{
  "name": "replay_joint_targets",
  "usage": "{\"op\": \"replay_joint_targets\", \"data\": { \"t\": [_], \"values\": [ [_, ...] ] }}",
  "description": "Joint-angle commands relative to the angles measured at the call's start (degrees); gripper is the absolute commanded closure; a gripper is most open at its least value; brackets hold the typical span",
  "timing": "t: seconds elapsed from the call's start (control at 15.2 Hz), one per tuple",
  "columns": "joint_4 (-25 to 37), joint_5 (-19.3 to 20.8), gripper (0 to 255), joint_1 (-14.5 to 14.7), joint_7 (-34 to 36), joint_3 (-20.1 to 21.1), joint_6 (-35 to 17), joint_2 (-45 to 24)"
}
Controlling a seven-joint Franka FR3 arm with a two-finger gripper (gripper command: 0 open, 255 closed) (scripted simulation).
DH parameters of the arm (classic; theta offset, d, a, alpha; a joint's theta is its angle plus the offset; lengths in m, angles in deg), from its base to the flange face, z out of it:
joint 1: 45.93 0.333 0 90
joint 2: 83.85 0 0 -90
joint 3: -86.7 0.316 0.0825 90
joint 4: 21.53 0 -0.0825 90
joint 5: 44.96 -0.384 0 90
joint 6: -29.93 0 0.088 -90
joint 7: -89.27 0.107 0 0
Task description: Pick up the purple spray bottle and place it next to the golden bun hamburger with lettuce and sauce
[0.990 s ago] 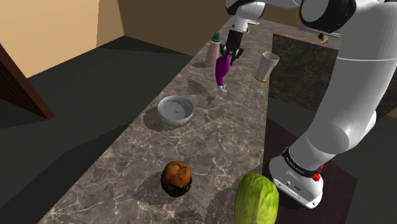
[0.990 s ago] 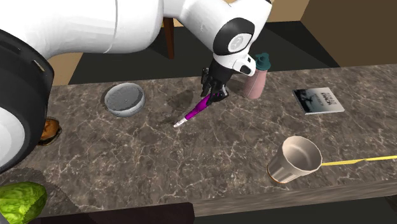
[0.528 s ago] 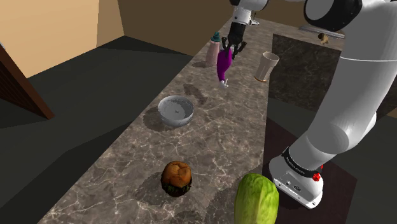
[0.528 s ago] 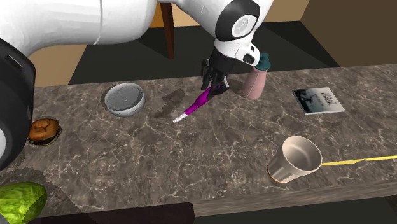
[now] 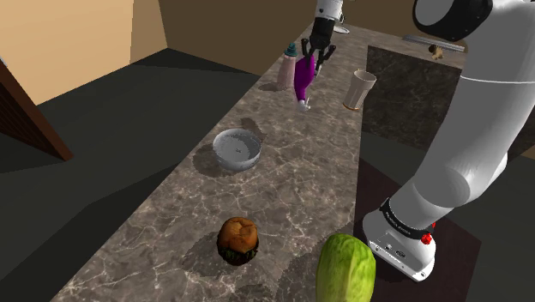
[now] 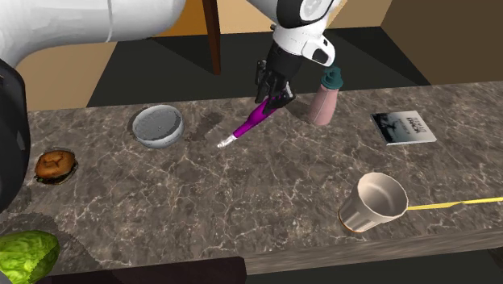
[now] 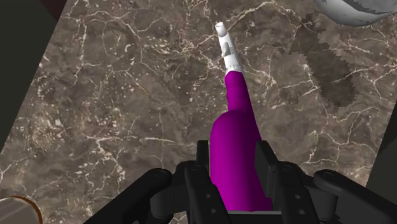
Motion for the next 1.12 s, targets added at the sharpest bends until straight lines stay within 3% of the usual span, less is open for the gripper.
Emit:
{"op": "replay_joint_targets", "data": {
  "t": [0.0,1.06],
  "values": [
    [1.2,0.1,255,-0.1,0.3,0.0,1.4,0.2],
    [15.2,-0.3,255,-1.3,2.3,-0.1,14.1,-0.9]
  ]
}}
